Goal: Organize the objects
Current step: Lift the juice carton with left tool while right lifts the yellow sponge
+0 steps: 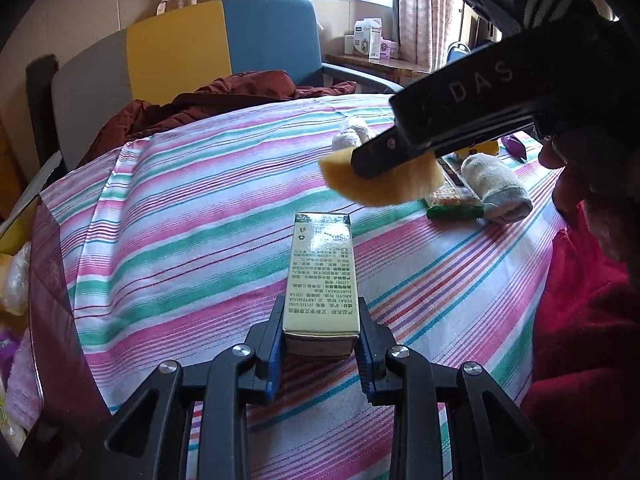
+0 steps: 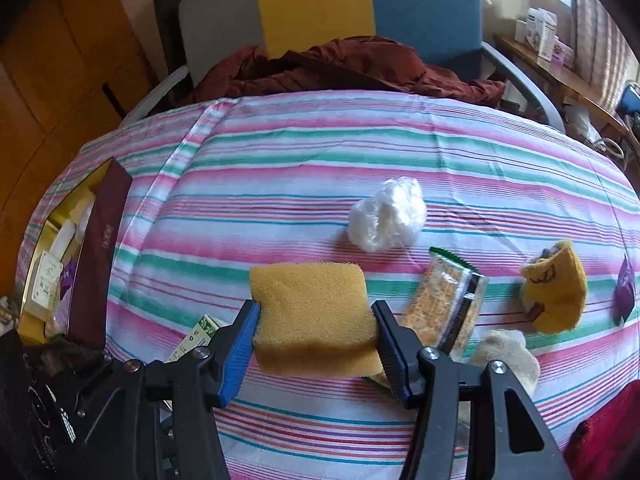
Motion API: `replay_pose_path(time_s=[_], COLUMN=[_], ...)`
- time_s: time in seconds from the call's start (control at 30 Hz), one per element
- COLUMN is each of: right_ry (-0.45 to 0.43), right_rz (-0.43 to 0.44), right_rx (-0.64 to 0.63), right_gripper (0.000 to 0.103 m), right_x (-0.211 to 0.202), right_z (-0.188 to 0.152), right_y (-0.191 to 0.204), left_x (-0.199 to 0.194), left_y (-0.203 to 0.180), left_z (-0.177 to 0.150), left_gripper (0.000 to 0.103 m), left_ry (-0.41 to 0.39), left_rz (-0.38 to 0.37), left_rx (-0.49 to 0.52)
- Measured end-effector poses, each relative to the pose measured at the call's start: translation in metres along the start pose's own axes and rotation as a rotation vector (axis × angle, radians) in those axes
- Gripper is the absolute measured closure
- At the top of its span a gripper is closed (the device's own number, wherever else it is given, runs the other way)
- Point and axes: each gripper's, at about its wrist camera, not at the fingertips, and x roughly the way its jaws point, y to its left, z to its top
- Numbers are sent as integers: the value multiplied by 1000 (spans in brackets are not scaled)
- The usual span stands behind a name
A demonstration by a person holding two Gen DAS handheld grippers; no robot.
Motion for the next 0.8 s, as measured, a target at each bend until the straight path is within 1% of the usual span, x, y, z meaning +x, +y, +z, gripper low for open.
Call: replay_pose_path(time_s=[0.1, 0.27, 0.5, 0.63, 0.8], right_ry=[29, 71, 79, 68, 55], right_rz=[-5, -40, -43, -41, -37], right_rx=[-33, -78, -82, -80, -84], right_gripper=[46, 45, 45, 45, 45], right_x=[6, 17, 18, 16, 15], right_z=[-2, -6, -6, -6, -4], right_y=[6, 14, 14, 15, 16], left_x=[0, 0, 0, 0, -2], left_y=[-1, -1, 0, -1, -1], left_z=[0, -1, -1, 0, 3], left_gripper=[72, 72, 72, 72, 73], left_ry=[-1, -4, -4, -2, 20], left_rz=[2, -2, -2, 8, 21], left_rx=[0, -6, -6, 2, -4])
